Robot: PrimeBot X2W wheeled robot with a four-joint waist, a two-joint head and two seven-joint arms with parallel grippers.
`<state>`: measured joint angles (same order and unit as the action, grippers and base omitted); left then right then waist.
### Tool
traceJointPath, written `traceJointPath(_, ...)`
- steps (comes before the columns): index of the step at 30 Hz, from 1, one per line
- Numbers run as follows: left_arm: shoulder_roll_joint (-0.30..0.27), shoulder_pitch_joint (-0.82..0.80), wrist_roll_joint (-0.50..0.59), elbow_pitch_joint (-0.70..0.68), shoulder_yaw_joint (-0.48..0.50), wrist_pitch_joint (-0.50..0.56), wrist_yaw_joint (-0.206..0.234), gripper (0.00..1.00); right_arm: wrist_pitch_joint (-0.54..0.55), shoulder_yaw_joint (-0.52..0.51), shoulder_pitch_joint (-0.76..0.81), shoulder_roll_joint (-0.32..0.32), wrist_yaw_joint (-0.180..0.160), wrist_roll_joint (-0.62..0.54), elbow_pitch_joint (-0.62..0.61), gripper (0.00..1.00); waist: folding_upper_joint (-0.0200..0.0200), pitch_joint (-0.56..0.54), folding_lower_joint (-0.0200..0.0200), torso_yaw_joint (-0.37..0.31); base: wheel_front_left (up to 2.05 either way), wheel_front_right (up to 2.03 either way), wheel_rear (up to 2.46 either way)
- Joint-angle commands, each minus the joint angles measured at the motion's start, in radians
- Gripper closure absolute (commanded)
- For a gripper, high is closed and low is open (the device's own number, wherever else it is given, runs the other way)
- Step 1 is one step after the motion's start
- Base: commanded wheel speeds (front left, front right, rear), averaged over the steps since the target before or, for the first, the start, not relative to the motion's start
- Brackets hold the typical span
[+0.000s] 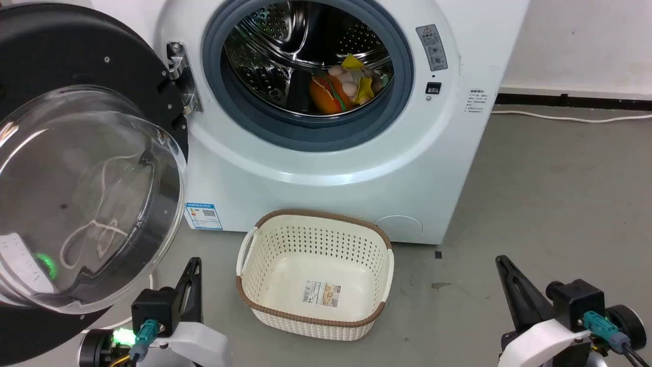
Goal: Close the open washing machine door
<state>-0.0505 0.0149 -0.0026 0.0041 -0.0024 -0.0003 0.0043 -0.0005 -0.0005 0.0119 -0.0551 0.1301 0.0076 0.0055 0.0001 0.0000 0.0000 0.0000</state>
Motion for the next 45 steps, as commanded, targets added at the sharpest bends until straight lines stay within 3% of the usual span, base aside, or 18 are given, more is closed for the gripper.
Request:
traceJointPath(1, 0.0, -0.015, 0.003, -0.004, 0.002, 0.0, -0.004, 1.0, 0.0, 0.0, -0.012, 0.005, 0.001, -0.008, -0.005, 1.0, -0.0001, 0.0, 0.0, 0.0, 0.0, 0.0, 0.0)
traceJointPath(43, 0.0, -0.015, 0.003, -0.004, 0.002, 0.0, -0.004, 1.0, 0.0, 0.0, -0.012, 0.005, 0.001, -0.008, -0.005, 1.0, -0.0001, 0.0, 0.0, 0.0, 0.0, 0.0, 0.0)
traceJointPath(44, 0.0, 0.0, 0.0, 0.0, 0.0, 0.0, 0.0, 0.0, 0.0, 0.0, 0.0, 0.0, 0.0, 0.0, 0.0, 0.0, -0.0001, 0.0, 0.0, 0.0, 0.0, 0.0, 0.0)
traceJointPath(45, 0.0, 0.001, 0.0, 0.001, -0.001, 0.0, 0.001, 0.0, 0.0, 0.0, 0.0, 0.0, 0.0, 0.0, 0.0, 0.0, -0.0001, 0.0, 0.0, 0.0, 0.0, 0.0, 0.0)
